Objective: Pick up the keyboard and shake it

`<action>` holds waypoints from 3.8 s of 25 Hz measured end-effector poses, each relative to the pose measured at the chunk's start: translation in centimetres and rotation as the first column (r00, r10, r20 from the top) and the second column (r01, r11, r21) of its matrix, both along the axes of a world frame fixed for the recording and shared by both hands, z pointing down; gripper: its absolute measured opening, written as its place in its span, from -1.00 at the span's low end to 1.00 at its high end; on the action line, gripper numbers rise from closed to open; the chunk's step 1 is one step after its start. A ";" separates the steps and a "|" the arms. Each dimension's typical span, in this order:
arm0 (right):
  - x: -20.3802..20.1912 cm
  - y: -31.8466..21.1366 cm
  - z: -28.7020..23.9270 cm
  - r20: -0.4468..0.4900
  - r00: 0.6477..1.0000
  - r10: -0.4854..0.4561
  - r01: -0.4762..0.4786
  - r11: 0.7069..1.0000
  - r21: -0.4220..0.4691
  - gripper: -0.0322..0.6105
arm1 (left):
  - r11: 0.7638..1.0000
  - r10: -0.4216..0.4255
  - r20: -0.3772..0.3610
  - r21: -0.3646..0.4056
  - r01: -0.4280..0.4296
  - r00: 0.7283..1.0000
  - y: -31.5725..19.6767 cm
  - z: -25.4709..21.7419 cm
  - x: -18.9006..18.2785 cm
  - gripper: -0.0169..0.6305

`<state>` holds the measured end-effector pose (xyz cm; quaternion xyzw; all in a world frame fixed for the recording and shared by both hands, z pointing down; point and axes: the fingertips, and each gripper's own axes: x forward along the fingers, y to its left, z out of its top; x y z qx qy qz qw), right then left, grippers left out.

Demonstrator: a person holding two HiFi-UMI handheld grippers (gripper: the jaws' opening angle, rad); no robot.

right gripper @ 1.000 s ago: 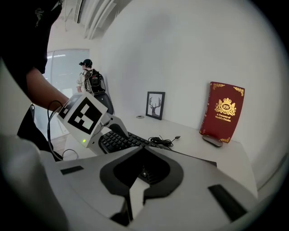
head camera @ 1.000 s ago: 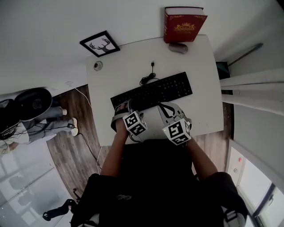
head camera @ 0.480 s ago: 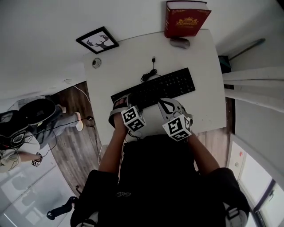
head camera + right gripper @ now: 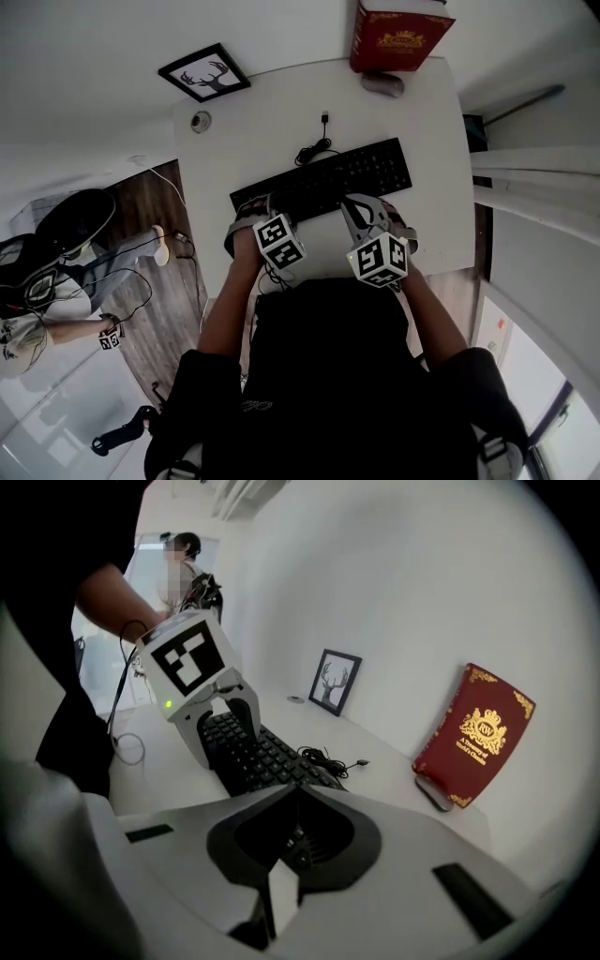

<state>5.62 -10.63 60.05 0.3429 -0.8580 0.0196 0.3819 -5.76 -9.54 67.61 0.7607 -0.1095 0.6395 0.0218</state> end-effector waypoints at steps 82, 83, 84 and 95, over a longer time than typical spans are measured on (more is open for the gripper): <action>1.3 -3.0 0.9 -0.789 0.534 -0.303 0.508 0.861 0.013 -0.53 | 0.953 0.099 0.129 0.273 -0.132 0.987 -2.8 -7.3 -1.6 -0.74; 1.1 -3.0 0.5 -0.781 0.550 -0.297 0.509 0.860 0.031 -0.51 | 0.955 0.098 0.120 0.266 -0.127 0.988 -2.8 -7.4 -1.6 -0.74; 0.8 -2.8 0.1 -0.770 0.565 -0.295 0.510 0.859 0.046 -0.51 | 0.958 0.098 0.111 0.260 -0.124 0.989 -2.8 -7.4 -1.6 -0.74; -3.0 -2.2 -0.9 -0.750 0.542 -0.379 0.609 0.792 0.039 -0.50 | 0.959 0.120 0.106 0.245 -0.143 0.987 -2.6 -8.3 -1.3 -0.74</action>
